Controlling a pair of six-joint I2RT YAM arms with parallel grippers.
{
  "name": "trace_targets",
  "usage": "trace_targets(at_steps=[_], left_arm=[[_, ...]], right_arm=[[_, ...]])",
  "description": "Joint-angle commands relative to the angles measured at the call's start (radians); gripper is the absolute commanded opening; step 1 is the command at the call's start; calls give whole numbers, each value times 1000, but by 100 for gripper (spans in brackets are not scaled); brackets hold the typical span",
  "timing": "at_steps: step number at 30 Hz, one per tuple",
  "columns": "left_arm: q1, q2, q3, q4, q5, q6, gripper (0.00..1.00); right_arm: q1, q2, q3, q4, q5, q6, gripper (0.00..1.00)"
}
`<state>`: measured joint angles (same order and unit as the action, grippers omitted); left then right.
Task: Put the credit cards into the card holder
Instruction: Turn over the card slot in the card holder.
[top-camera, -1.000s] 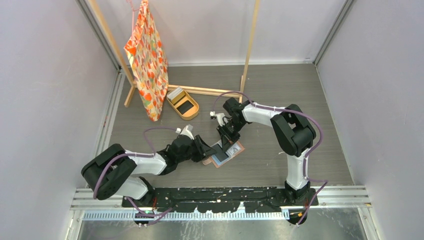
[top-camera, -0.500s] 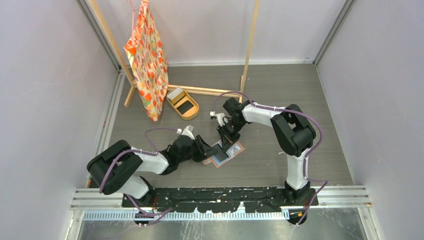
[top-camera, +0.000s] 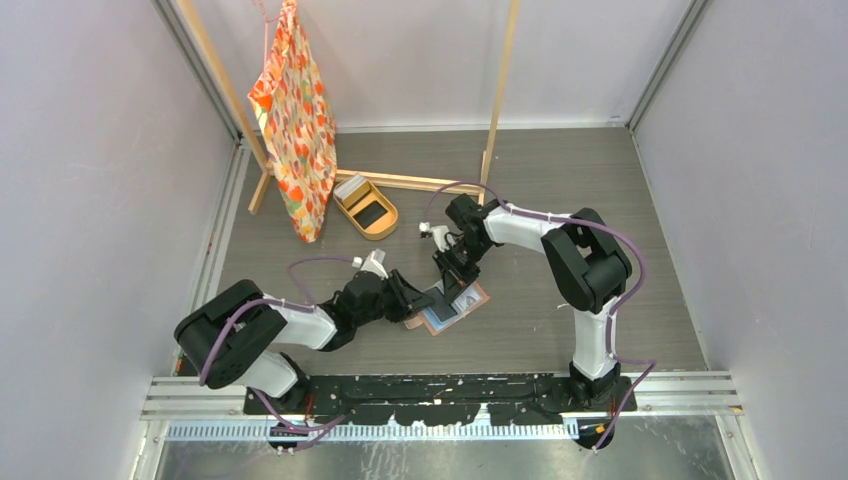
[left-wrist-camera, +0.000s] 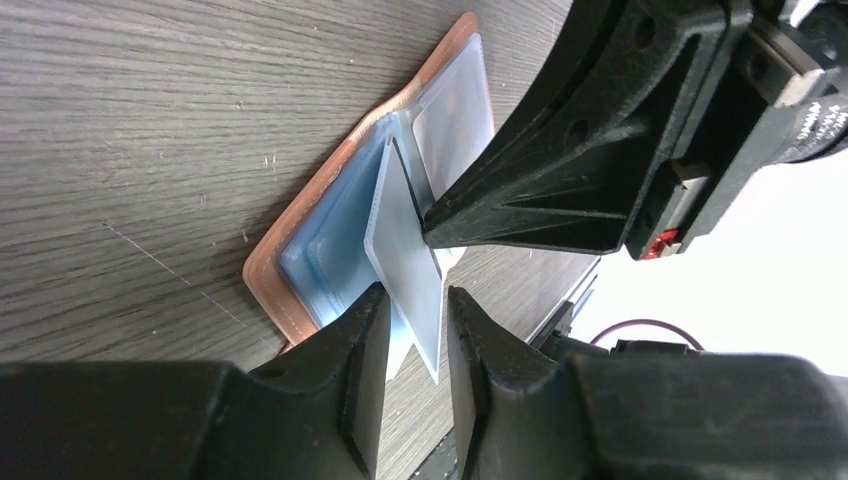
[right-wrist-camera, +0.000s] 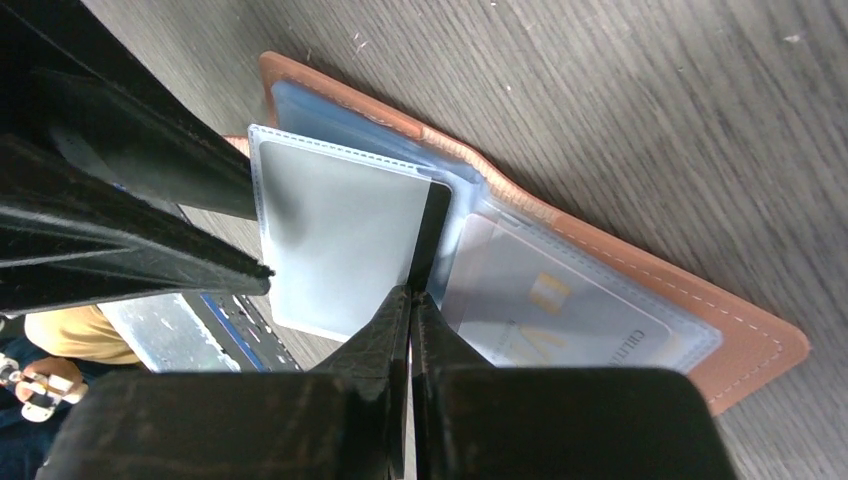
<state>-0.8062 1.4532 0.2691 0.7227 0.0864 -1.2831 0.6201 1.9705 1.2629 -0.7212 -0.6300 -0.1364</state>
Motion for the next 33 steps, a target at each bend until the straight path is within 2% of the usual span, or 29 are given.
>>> trace_targets(at_steps=[1, 4, 8, 15, 19, 23, 25, 29, 33], left_arm=[[-4, 35, 48, -23, -30, 10, 24], [-4, 71, 61, -14, -31, 19, 10], [4, 72, 107, -108, -16, 68, 2], [33, -13, 238, -452, 8, 239, 0], [77, 24, 353, -602, 95, 335, 1], [97, 105, 483, -716, 174, 400, 4], [98, 139, 530, -766, 194, 413, 13], [102, 176, 584, -778, 222, 413, 27], [102, 192, 608, -731, 261, 381, 31]], right_arm=[[3, -47, 46, -39, -31, -40, 7], [-7, -66, 53, -59, -44, -64, 8], [-28, -101, 78, -125, -71, -131, 10], [-158, -173, 46, -136, -73, -169, 14], [-202, -155, 44, -135, -81, -151, 14], [-204, -141, 37, -101, -20, -108, 15], [-204, -120, 36, -93, -1, -88, 15], [-203, -64, 42, -83, 51, -59, 15], [-206, -27, 50, -94, 95, -54, 15]])
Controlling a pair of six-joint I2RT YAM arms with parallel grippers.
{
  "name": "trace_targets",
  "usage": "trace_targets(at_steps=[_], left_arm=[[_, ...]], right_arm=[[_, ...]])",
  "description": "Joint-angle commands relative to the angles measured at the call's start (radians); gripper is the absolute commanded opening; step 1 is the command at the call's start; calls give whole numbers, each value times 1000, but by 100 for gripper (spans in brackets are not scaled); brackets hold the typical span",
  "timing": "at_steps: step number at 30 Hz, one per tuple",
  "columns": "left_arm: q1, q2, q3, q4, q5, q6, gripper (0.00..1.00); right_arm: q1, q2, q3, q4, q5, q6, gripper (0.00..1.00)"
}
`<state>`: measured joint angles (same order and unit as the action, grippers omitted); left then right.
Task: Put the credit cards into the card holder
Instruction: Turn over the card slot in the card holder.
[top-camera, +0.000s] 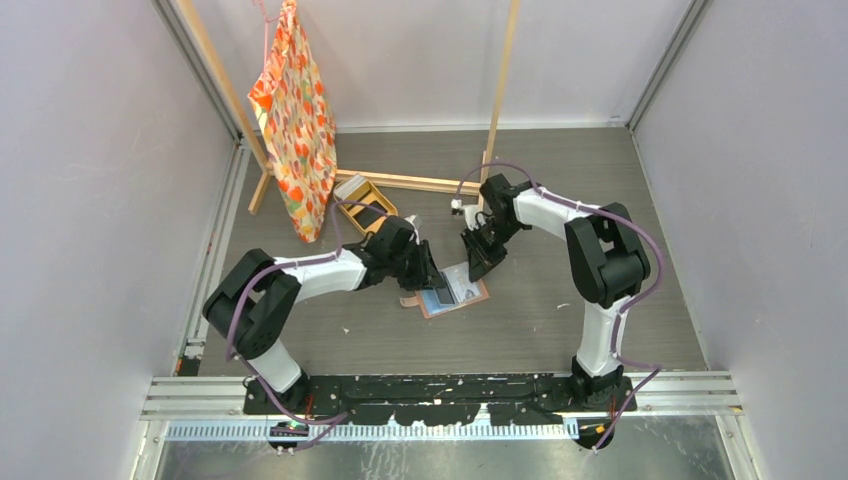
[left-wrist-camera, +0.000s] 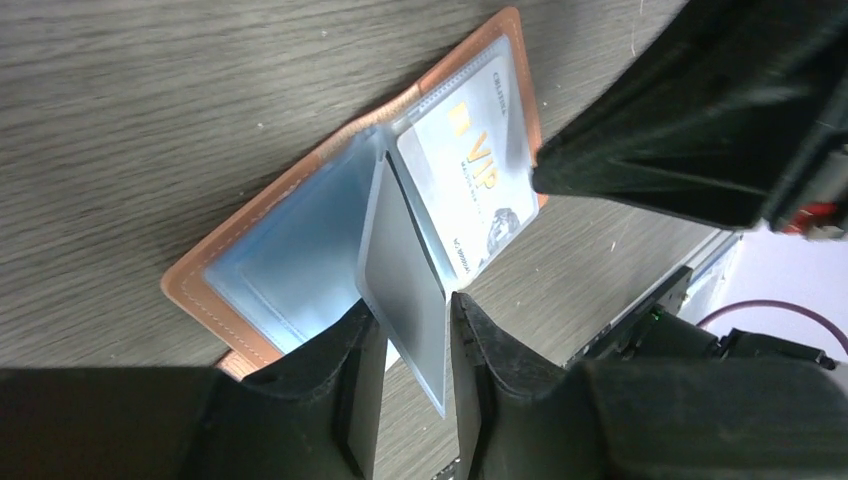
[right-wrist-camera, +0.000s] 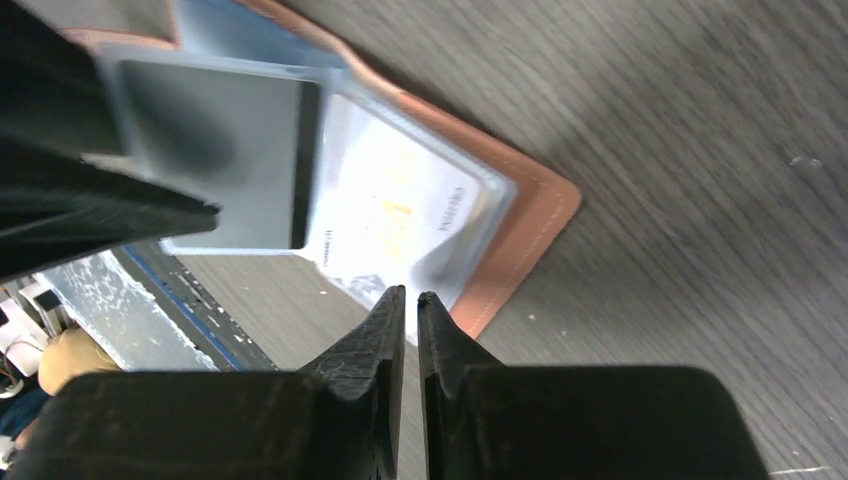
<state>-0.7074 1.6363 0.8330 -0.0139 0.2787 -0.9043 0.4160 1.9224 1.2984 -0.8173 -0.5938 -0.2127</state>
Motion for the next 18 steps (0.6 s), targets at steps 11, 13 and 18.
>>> trace_targets(at_steps=[11, 13, 18], left_arm=[[-8, 68, 65, 202, 168, -79, 44], [-13, 93, 73, 227, 175, -86, 45], [-15, 160, 88, 309, 197, -108, 45]], right_arm=[[-41, 13, 16, -1, 34, 27, 15], [-43, 17, 17, -2, 34, 29, 15], [-74, 6, 21, -9, 5, 28, 15]])
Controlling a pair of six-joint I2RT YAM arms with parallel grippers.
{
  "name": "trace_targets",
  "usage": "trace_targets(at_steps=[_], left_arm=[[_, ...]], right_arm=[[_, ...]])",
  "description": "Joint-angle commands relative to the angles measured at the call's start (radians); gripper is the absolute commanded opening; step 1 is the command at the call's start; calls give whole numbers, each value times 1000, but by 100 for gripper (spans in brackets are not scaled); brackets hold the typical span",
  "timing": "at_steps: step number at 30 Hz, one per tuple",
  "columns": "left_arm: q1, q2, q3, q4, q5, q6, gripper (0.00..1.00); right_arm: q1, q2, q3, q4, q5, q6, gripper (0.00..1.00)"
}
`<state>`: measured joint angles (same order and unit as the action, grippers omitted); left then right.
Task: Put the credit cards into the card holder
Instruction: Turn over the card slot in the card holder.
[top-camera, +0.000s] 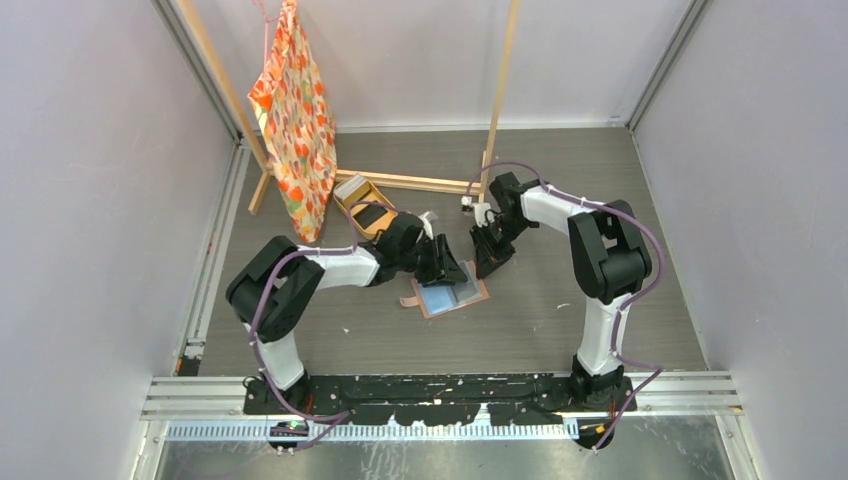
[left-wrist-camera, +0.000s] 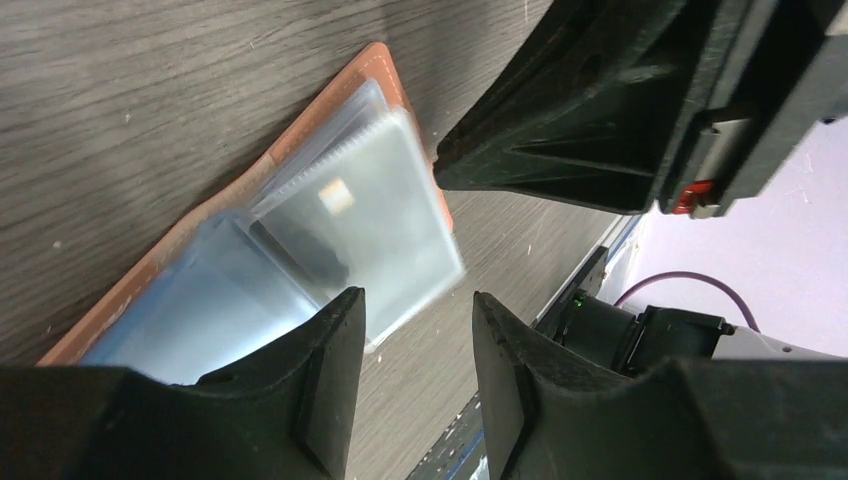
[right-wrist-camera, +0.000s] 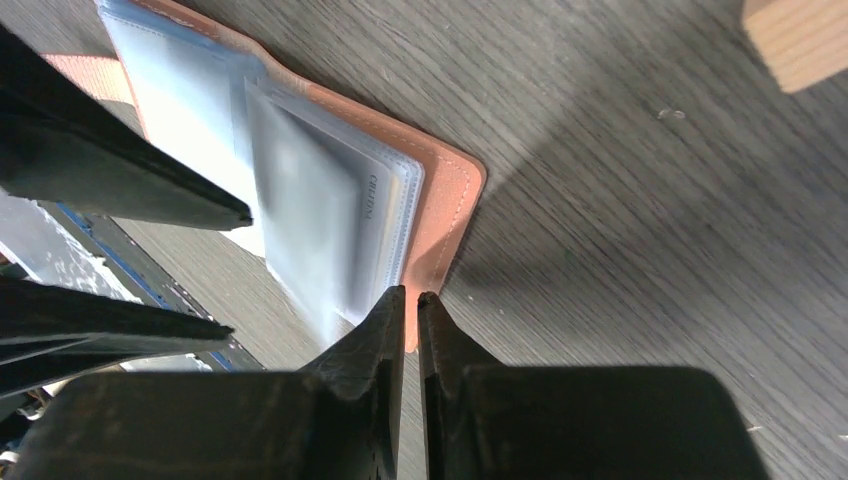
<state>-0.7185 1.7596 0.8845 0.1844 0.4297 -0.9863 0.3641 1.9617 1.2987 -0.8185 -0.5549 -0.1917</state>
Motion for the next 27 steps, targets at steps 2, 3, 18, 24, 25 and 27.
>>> trace_targets(at_steps=[2, 3, 18, 24, 25, 27], left_arm=[[-4, 47, 39, 131, 54, -26, 45], [-4, 45, 36, 142, 53, -24, 45], [54, -446, 14, -31, -343, 685, 79], [134, -382, 281, -325, -476, 1123, 100], [138, -357, 356, -415, -513, 1166, 100], [148, -268, 489, -548, -571, 1251, 100]], right_arm=[[-52, -56, 22, -17, -61, 2, 15], [-63, -73, 18, -14, -68, 1, 15], [-88, -531, -50, 68, -169, -184, 33], [-88, -435, 134, -116, -308, -301, 54], [-88, -416, 158, -163, -324, -331, 54], [-88, -411, 131, -202, -310, -429, 54]])
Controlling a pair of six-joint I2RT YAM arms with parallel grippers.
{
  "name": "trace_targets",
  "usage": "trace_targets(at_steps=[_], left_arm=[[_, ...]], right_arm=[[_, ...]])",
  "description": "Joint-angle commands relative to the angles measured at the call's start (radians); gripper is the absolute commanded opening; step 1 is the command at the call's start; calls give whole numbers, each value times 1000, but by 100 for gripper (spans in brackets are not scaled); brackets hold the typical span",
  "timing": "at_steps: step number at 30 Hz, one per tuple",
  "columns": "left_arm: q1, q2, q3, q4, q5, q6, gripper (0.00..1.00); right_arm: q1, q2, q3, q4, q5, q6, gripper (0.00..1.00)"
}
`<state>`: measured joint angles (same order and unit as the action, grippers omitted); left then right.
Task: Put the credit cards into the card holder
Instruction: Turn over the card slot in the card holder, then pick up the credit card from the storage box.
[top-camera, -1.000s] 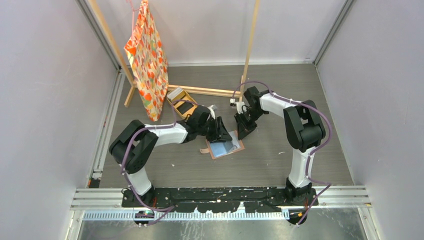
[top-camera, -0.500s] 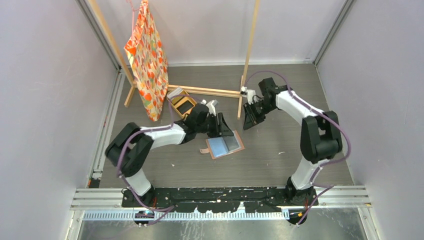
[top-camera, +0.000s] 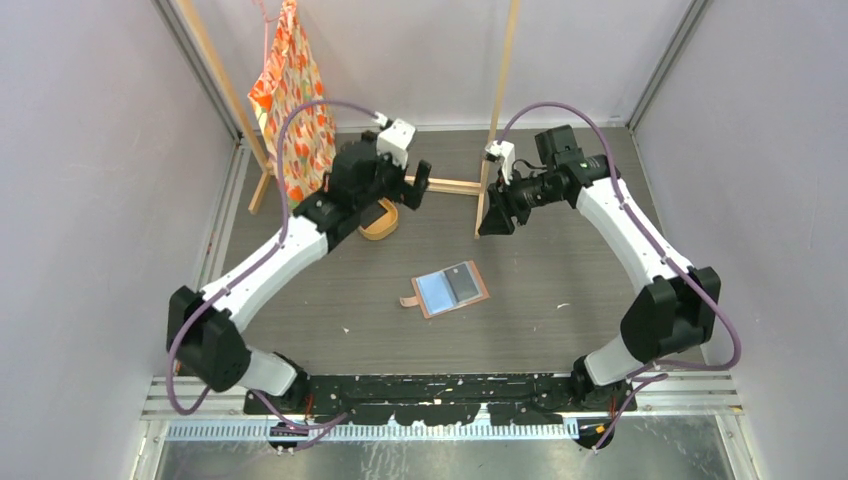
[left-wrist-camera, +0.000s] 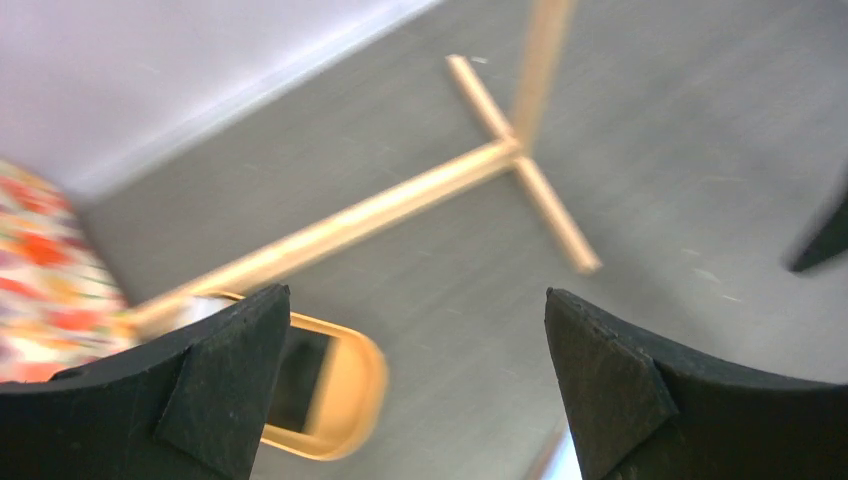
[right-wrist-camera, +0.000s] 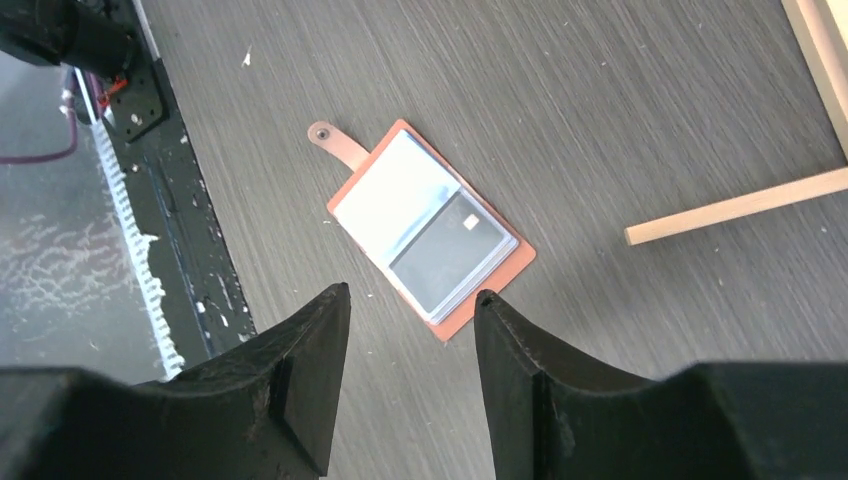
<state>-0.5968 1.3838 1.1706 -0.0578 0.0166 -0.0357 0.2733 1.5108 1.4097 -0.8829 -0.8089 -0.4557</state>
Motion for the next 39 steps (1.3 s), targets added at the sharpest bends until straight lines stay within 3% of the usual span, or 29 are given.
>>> trace_targets(at_steps=[1, 7, 15, 18, 24, 31, 39], left_arm=[[34, 151, 267, -350, -170, 317, 100], [107, 486, 759, -757, -151, 376, 100], [144, 794, 1119, -954, -186, 407, 98], [161, 783, 1030, -895, -210, 407, 94], [172, 654, 601, -514, -340, 499, 95], [205, 636, 542, -437, -377, 488, 95], [235, 636, 511, -387, -315, 515, 87]], right_arm=[[2, 32, 1, -120, -34, -174, 55], [-82, 84, -6, -221, -77, -287, 54], [-182, 131, -26, -240, -72, -323, 53], [-220, 150, -28, -247, -81, -334, 53], [-239, 216, -15, -278, -90, -362, 52], [-239, 236, -15, -280, -82, -373, 51], [-238, 260, -13, -292, -85, -386, 50]])
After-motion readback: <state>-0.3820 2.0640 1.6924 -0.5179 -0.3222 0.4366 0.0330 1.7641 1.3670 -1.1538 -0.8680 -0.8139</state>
